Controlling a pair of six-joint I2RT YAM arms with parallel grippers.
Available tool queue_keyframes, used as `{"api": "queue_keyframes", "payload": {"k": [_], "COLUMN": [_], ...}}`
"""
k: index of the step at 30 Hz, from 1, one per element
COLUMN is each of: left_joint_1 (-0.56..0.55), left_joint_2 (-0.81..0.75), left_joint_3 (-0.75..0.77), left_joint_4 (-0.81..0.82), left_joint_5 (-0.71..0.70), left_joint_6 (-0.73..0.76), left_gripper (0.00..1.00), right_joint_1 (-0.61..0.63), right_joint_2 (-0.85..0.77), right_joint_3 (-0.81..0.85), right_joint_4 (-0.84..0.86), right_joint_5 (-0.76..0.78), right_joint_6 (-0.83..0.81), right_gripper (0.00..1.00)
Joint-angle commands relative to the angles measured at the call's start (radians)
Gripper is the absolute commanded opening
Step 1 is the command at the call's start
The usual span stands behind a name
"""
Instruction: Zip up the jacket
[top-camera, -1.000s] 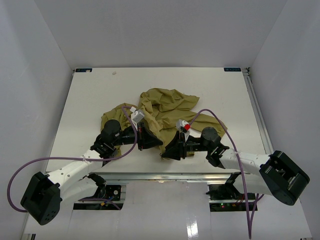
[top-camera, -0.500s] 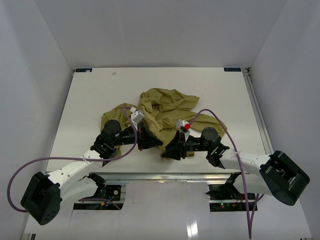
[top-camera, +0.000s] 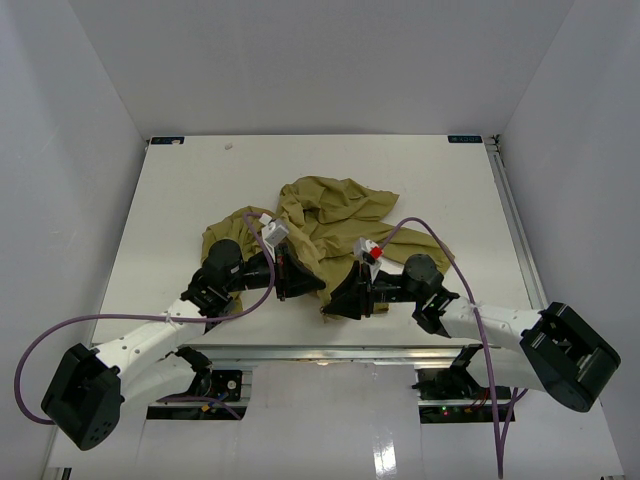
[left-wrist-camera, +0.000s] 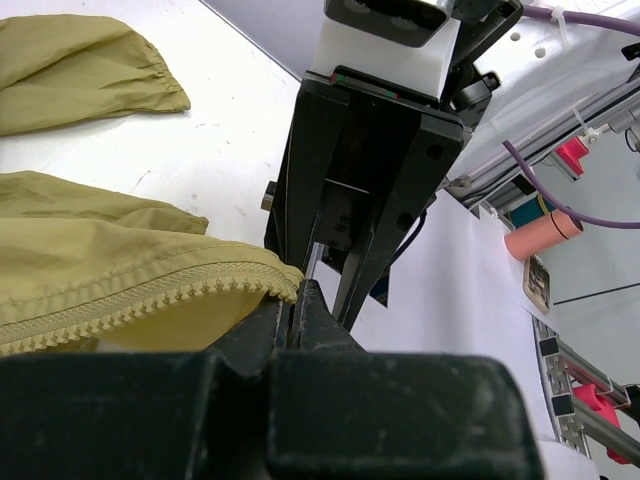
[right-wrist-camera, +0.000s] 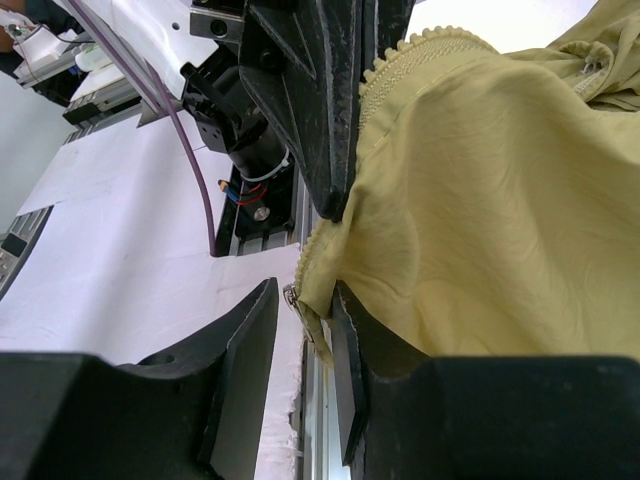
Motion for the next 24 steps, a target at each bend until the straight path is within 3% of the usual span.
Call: {"api": "queue_keyframes", "payload": {"k": [1,24], "left_joint_1": [0.003,0.003], "left_joint_2": [-0.026,-0.059], "left_joint_3": [-0.014,-0.011], "left_joint_4": [-0.006,-0.037], "left_joint_5": [-0.015,-0.061], "left_joint_6": [0.024,0.039], "left_gripper": [0.0,0.0], "right_joint_1": [0.003,-0.006], "right_joint_2": [-0.027,-0.056], "right_joint_3": [0.015,0.005], "right_joint_4": [0.063,0.007], "right_joint_5": [-0.005,0.007], "right_joint_6": [0.013,-0.006], "right_gripper": [0.34,0.27]}}
